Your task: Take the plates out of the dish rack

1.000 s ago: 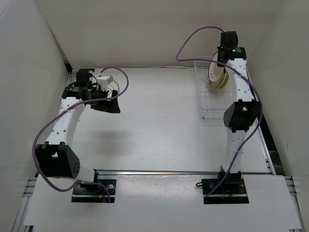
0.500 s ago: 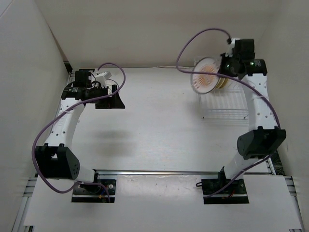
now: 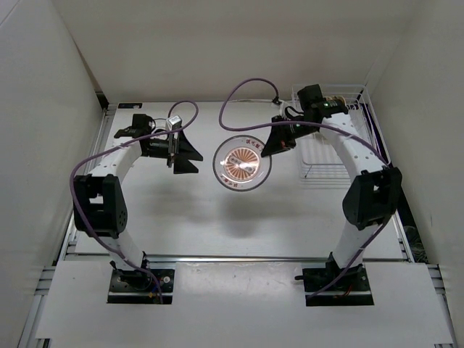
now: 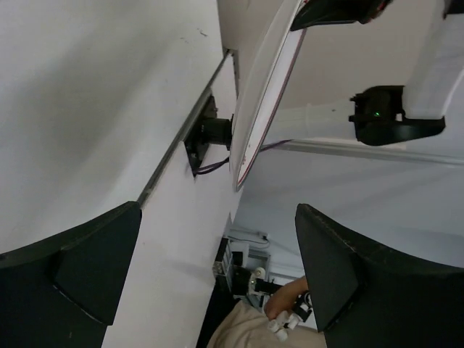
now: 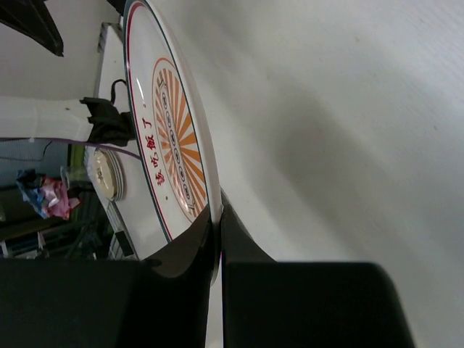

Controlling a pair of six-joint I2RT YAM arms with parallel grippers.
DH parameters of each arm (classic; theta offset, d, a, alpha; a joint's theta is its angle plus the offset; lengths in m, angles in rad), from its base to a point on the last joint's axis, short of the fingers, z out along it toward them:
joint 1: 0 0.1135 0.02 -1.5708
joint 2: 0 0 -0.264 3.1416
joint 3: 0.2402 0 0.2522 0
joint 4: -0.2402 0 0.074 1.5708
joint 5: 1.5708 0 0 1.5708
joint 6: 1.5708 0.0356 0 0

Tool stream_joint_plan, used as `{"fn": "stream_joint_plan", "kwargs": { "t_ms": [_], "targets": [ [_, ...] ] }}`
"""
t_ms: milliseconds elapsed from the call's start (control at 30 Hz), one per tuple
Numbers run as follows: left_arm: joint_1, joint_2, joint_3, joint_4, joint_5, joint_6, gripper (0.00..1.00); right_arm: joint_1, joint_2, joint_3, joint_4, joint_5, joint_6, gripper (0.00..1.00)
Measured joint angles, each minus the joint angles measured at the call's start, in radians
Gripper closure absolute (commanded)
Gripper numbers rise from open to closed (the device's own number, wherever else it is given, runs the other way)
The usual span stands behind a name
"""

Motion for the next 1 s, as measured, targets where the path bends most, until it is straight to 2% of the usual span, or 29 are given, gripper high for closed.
{"fn": "stream_joint_plan", "kwargs": {
  "t_ms": [133, 233, 367, 400, 467, 667, 700, 733, 767, 800, 867, 1000],
  "targets": [
    [0.0, 0.022, 0.007, 0.011, 0.074, -0.011, 0.03, 0.042, 0.081, 0.084, 0.009, -0.05, -0.007, 1.0],
    [0.0, 0.04, 0.018, 0.018, 0.099, -0.015, 0.1, 0.087, 0.145, 0.131, 0.009, -0.076, -0.011, 1.0],
    [0.0, 0.055, 0.024, 0.02, 0.103, -0.026, 0.57, 0.136, 0.224, 0.181, 0.011, -0.103, -0.005, 1.0],
    [0.0, 0.058, 0.024, 0.022, 0.097, -0.021, 0.75, 0.145, 0.238, 0.191, 0.013, -0.106, -0.002, 1.0],
    [0.002, 0.065, 0.026, 0.023, 0.074, -0.018, 0.9, 0.151, 0.261, 0.212, 0.008, -0.129, 0.01, 1.0],
    [-0.003, 0.069, 0.027, 0.048, 0.027, 0.016, 0.9, 0.138, 0.29, 0.246, 0.005, -0.13, 0.067, 0.98],
    [-0.003, 0.069, 0.027, 0.048, 0.027, 0.016, 0.9, 0.138, 0.291, 0.248, 0.005, -0.13, 0.067, 0.85],
    [-0.002, 0.069, 0.027, 0.048, 0.021, 0.016, 0.9, 0.138, 0.291, 0.251, 0.003, -0.127, 0.068, 0.63],
    [-0.002, 0.069, 0.027, 0.047, 0.01, 0.013, 0.9, 0.139, 0.291, 0.257, 0.003, -0.123, 0.066, 0.35],
    [-0.002, 0.069, 0.027, 0.042, -0.002, 0.006, 0.9, 0.14, 0.291, 0.264, 0.005, -0.111, 0.064, 0.3],
    [-0.002, 0.068, 0.027, 0.039, -0.028, 0.001, 0.9, 0.141, 0.291, 0.282, 0.01, -0.069, 0.045, 0.27],
    [-0.002, 0.064, 0.03, 0.037, -0.157, -0.014, 0.9, 0.13, 0.277, 0.285, 0.018, 0.138, 0.038, 0.27]
  ]
}}
